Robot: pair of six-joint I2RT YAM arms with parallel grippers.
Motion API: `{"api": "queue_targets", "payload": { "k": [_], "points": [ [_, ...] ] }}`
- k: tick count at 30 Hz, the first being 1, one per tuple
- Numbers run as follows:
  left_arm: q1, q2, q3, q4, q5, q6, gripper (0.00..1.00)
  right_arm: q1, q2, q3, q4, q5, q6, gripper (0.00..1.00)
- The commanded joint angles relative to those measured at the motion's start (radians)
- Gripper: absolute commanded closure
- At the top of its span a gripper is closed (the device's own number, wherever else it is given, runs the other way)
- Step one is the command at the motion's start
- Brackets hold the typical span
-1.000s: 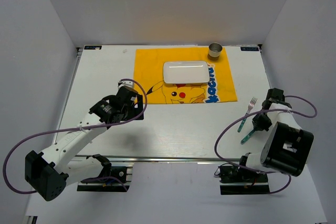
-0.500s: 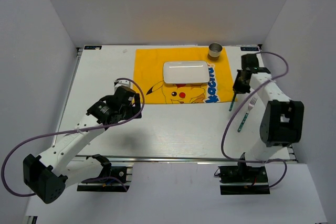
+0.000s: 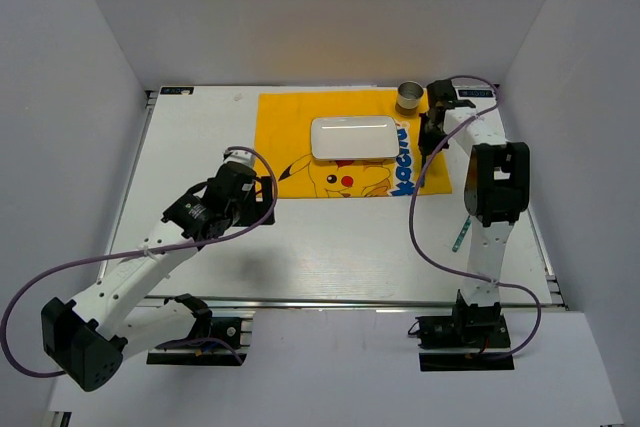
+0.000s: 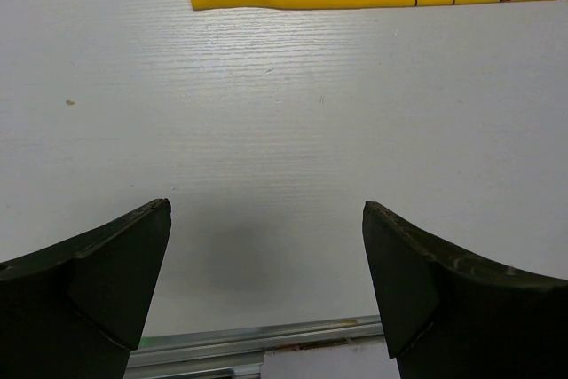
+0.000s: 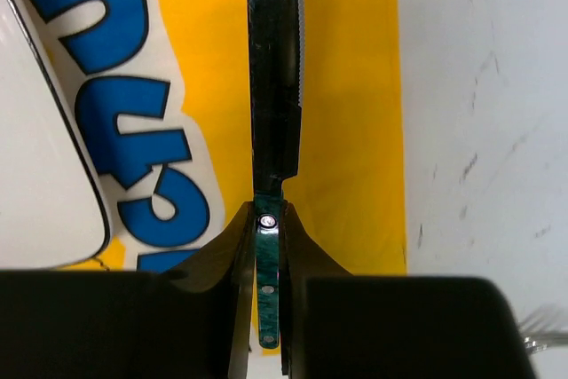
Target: Set the dinner table for one person
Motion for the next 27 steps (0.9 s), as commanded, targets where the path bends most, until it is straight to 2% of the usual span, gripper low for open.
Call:
{"api": "queue_targets", "payload": {
  "k": [1,5,10,27],
  "points": [
    [0.002,-0.004,-0.011,0.020,0.028,0.016,0.02,0.001,0.023,0.087,-0.033,0.008,-0.086,1.00],
    [0.002,-0.018,-0.022,0.041,0.048,0.028,0.02,-0.006,0.046,0.129,-0.035,-0.012,-0.132,1.00],
    [0.002,-0.024,-0.030,0.052,0.069,0.038,0.02,-0.011,0.149,0.314,-0.157,-0.029,-0.157,1.00],
    [0.002,-0.010,-0.034,0.061,0.095,0.047,0.02,-0.013,0.190,0.238,-0.167,-0.036,-0.229,1.00]
  ]
}}
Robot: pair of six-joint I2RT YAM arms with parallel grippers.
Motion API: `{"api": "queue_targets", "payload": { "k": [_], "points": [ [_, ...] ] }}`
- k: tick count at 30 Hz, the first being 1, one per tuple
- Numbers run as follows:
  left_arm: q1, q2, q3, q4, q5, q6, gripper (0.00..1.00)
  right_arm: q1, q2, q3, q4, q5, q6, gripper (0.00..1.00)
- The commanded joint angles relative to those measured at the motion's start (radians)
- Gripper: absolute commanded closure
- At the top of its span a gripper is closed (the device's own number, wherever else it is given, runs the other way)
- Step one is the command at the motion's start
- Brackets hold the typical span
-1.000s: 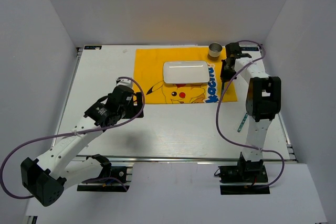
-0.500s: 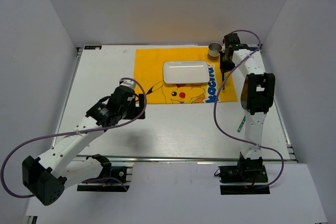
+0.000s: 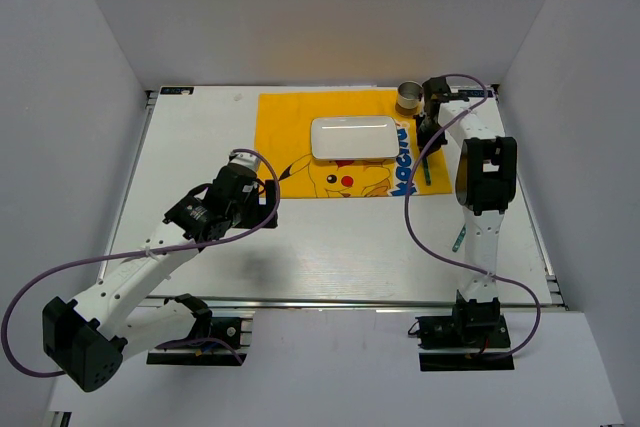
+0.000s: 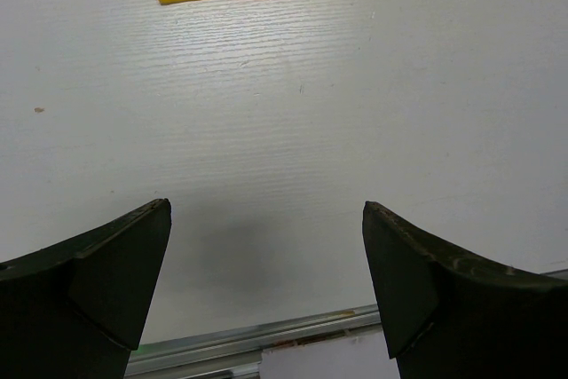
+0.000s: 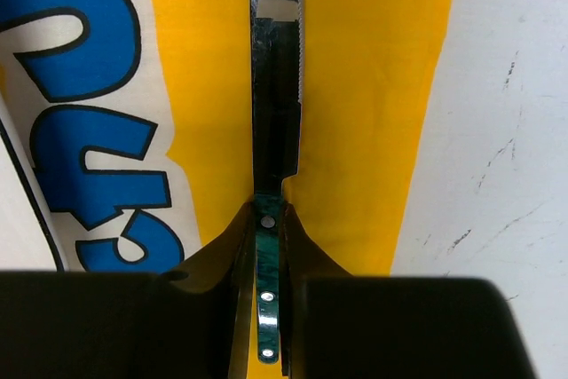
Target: Set the dinner table for one person
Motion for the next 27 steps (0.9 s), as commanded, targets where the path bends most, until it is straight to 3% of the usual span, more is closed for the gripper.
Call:
{"api": "queue_targets", "payload": {
  "k": [1,9,12,13,19,22,27],
  "points": [
    [0.002,-0.012,-0.006,0.025,0.024,0.014,0.02,-0.005,-0.009,-0.006,-0.022,-0.008,-0.051,1.00],
    [0.002,-0.014,-0.008,0.025,0.027,0.015,0.02,-0.005,-0.026,-0.046,0.004,-0.001,-0.031,1.00],
    [0.002,-0.017,-0.008,0.027,0.030,0.017,0.02,-0.005,-0.043,-0.058,0.001,-0.014,0.001,0.80],
    [0.002,-0.015,-0.006,0.027,0.030,0.017,0.02,-0.005,-0.050,-0.067,0.008,-0.024,0.011,0.68],
    [0.002,-0.017,-0.008,0.027,0.038,0.017,0.02,-0.018,-0.174,-0.182,0.090,-0.109,0.123,0.36],
    [0.002,-0.029,-0.009,0.027,0.037,0.018,0.02,-0.024,-0.254,-0.230,0.133,-0.175,0.155,0.28],
    [0.002,-0.054,-0.012,0.027,0.029,0.012,0.02,-0.056,-0.429,-0.328,0.166,-0.080,0.221,0.24]
  ]
}}
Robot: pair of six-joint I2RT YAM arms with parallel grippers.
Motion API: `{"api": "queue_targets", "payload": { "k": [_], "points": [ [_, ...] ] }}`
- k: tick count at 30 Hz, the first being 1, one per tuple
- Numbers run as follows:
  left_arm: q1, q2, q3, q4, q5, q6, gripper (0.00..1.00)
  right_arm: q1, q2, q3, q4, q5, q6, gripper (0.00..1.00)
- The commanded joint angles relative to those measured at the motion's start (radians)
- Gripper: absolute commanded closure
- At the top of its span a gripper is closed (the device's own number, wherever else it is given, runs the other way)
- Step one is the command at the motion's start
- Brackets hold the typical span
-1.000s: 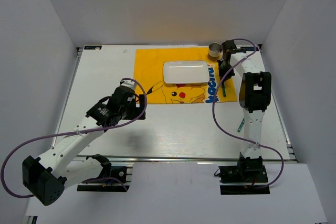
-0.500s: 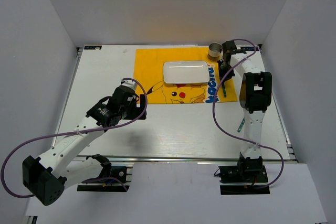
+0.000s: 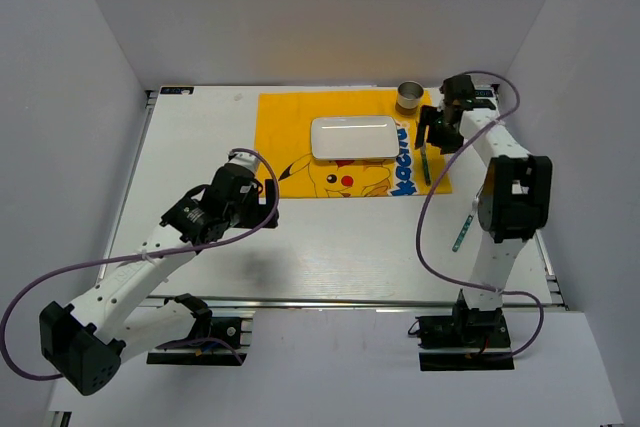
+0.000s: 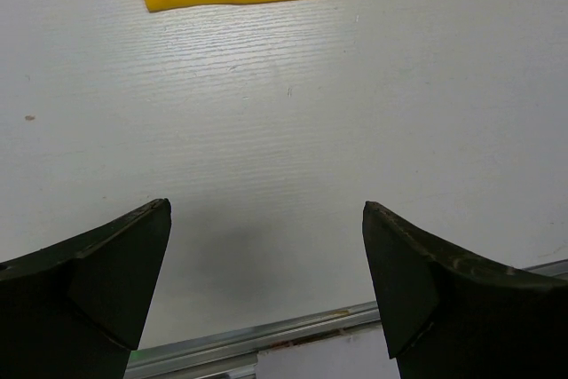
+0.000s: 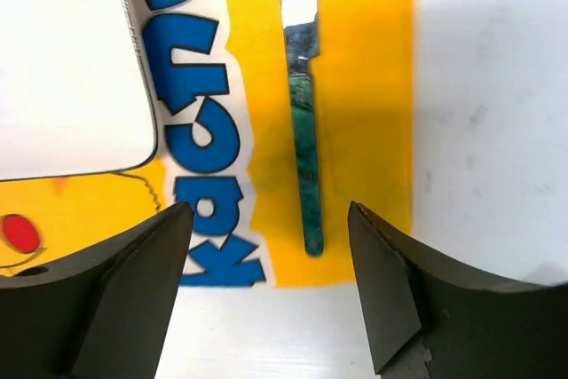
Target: Set the dinner table for one person
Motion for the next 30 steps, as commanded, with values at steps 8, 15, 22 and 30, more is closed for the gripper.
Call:
{"api": "queue_targets", "payload": {
  "k": [8,15,22,30],
  "points": [
    [0.002,-0.063,0.013,-0.058,-0.154,-0.082,0.02,-0.103,-0.599,-0.691,0.216,0.292,0.291,0.23],
    [0.002,-0.091,0.009,-0.050,-0.137,-0.079,0.02,-0.164,-0.608,-0.890,0.277,0.242,0.291,0.25],
    [-0.007,-0.102,0.007,-0.047,-0.137,-0.079,0.02,-0.191,-0.535,-0.942,0.293,0.285,0.322,0.56],
    [0.003,-0.091,0.013,-0.053,-0.148,-0.082,0.02,-0.152,-0.692,-0.907,0.288,0.224,0.305,1.00]
  ]
}}
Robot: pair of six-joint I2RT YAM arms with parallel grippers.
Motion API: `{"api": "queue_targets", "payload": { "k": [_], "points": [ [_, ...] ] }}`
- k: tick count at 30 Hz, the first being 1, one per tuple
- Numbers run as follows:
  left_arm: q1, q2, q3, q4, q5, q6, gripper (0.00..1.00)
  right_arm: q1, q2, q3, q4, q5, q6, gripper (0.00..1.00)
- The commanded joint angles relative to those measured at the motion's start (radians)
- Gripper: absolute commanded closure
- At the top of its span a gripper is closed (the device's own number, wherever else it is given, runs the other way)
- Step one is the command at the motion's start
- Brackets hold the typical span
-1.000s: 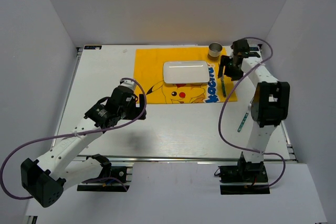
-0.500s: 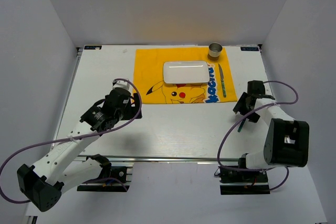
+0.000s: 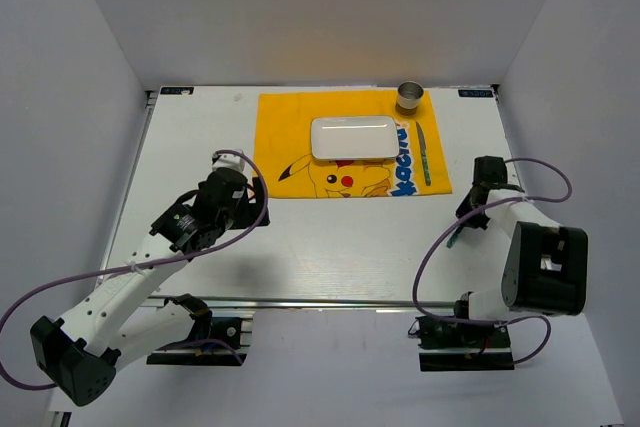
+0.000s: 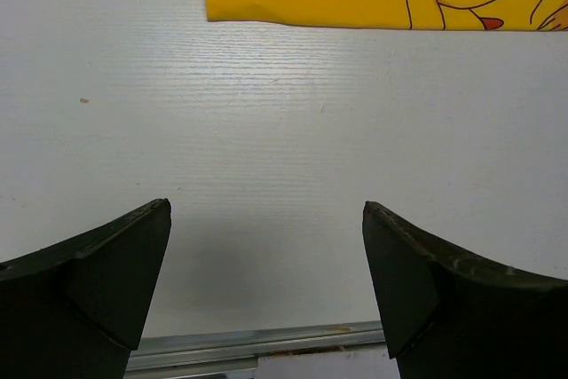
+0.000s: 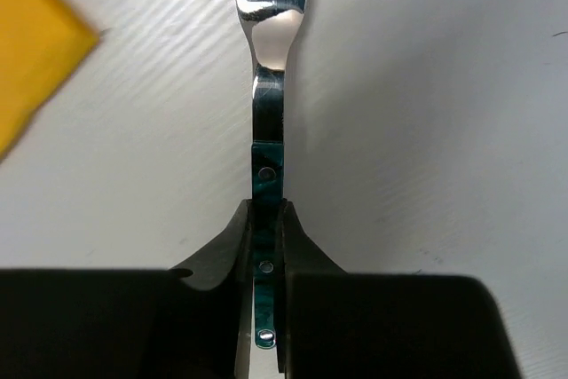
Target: Set the dinner table for one person
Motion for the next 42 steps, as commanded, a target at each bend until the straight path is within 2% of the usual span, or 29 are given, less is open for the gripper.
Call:
{"api": "queue_targets", "payload": {
  "k": [1,3,4,5,7,8,12,16,19,22,23,25,31,42],
  "points": [
    [0.005,-0.018,0.015,-0.013,-0.039,-0.024,0.02,0.047,-0.145,0.037,0.018,-0.080,0.004,1.00],
    [0.005,-0.021,0.030,-0.052,-0.134,-0.079,0.02,0.160,-0.180,0.109,0.005,-0.116,0.021,1.00],
    [0.005,-0.027,0.035,-0.071,-0.168,-0.096,0.02,0.194,-0.164,0.219,-0.018,-0.128,0.025,1.00],
    [0.005,-0.030,0.039,-0.085,-0.223,-0.115,0.02,0.322,-0.101,0.274,-0.060,-0.113,0.030,1.00],
    [0.005,-0.046,0.053,-0.123,-0.263,-0.162,0.02,0.414,-0.024,0.411,-0.069,-0.073,0.061,1.00],
    [0.005,-0.056,0.056,-0.132,-0.293,-0.178,0.02,0.519,0.060,0.454,-0.062,-0.073,0.074,1.00],
    [0.005,-0.129,0.050,-0.143,-0.327,-0.208,0.02,0.693,0.278,0.681,-0.031,-0.059,0.154,1.00],
    [0.005,-0.159,0.030,-0.108,-0.292,-0.176,0.02,0.801,0.555,0.926,-0.016,-0.136,0.252,1.00],
    [0.005,-0.129,0.041,-0.134,-0.307,-0.193,0.02,0.847,0.690,1.095,0.032,-0.179,0.286,1.00],
    [0.005,-0.115,0.041,-0.131,-0.298,-0.189,0.02,0.868,0.859,1.342,-0.047,-0.191,0.294,1.00],
    [0.005,-0.115,0.039,-0.128,-0.297,-0.190,0.02,0.873,0.904,1.479,-0.077,-0.199,0.297,1.00],
    [0.005,-0.113,0.038,-0.126,-0.291,-0.185,0.02,0.879,1.008,1.577,-0.120,-0.202,0.306,1.00],
    [0.005,-0.115,0.035,-0.119,-0.278,-0.176,0.02,0.864,1.073,1.591,-0.118,-0.179,0.323,1.00],
    [0.005,-0.118,0.030,-0.102,-0.255,-0.159,0.02,0.851,1.061,1.589,-0.215,-0.125,0.255,1.00]
  ]
}}
